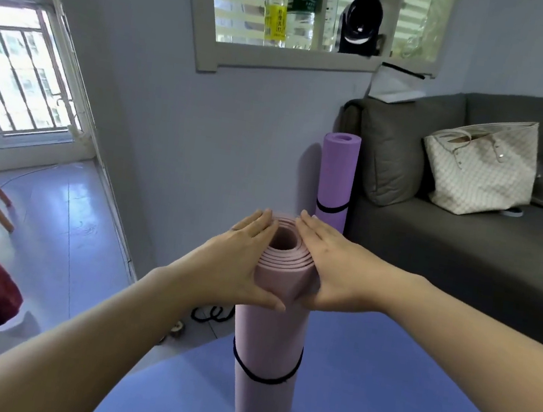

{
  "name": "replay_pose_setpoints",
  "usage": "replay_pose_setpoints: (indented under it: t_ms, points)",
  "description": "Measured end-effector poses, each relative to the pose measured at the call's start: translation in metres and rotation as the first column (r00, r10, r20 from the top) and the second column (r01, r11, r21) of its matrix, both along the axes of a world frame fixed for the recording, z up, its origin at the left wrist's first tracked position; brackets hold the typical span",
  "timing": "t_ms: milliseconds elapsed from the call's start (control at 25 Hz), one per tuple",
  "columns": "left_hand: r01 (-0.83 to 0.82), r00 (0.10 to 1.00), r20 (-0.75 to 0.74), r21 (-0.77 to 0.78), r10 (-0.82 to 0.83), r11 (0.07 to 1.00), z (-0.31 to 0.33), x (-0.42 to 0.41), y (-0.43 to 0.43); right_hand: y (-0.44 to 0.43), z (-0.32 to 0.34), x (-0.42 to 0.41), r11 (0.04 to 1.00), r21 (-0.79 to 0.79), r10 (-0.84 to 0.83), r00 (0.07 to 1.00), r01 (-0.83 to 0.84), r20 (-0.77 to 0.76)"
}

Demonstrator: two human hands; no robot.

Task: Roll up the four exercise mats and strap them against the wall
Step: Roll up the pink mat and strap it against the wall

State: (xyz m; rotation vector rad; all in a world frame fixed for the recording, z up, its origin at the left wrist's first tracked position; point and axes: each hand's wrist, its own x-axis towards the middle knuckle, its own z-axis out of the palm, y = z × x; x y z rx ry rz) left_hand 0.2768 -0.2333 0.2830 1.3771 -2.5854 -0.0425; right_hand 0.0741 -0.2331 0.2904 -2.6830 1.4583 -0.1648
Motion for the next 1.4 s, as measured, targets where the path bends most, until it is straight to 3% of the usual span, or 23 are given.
replay_pose_setpoints:
  t_ms: [280, 400, 520, 600, 720, 960, 1200, 1400]
  points:
    - [-0.065, 0.994, -0.074, 0.128, 0.075, 0.99, 0.011, 0.002, -0.012, -0.009, 0.013, 0.013, 0.995, -0.076, -0.077, 0.995, 0.072, -0.063]
    - [-0.087, 0.996, -0.012, 0.203, 0.091, 0.975, 0.01, 0.002, -0.002, 0.022, 0.002, 0.021, 0.972, -0.232, -0.045, 0.998, 0.035, -0.038]
    - [-0.091, 0.989, 0.136, 0.285, 0.054, 0.954, 0.029, 0.0, 0.008, 0.046, -0.002, 0.027, 0.963, -0.268, -0.032, 0.999, 0.04, 0.033]
    - [-0.073, 0.985, 0.17, 0.223, 0.035, 0.972, 0.04, -0.003, 0.006, 0.04, 0.005, 0.021, 0.967, -0.247, -0.061, 0.997, 0.068, 0.038]
    - [-0.023, 0.981, 0.194, -0.005, 0.023, 1.0, 0.042, -0.011, -0.005, 0.014, 0.018, 0.009, 0.969, -0.24, -0.058, 0.998, 0.06, 0.016]
    - [-0.093, 0.99, 0.085, -0.212, 0.114, 0.973, 0.052, -0.03, -0.074, -0.072, 0.037, -0.016, 0.952, -0.291, -0.058, 0.99, 0.094, 0.129]
    - [-0.177, 0.974, 0.071, -0.356, 0.216, 0.917, 0.025, -0.071, -0.202, -0.203, 0.02, -0.039, 0.941, -0.258, -0.177, 0.967, 0.221, 0.183]
    - [-0.215, 0.969, 0.048, -0.312, 0.242, 0.925, 0.0, -0.093, -0.302, -0.295, 0.002, -0.057, 0.939, -0.266, -0.183, 0.971, 0.219, 0.154]
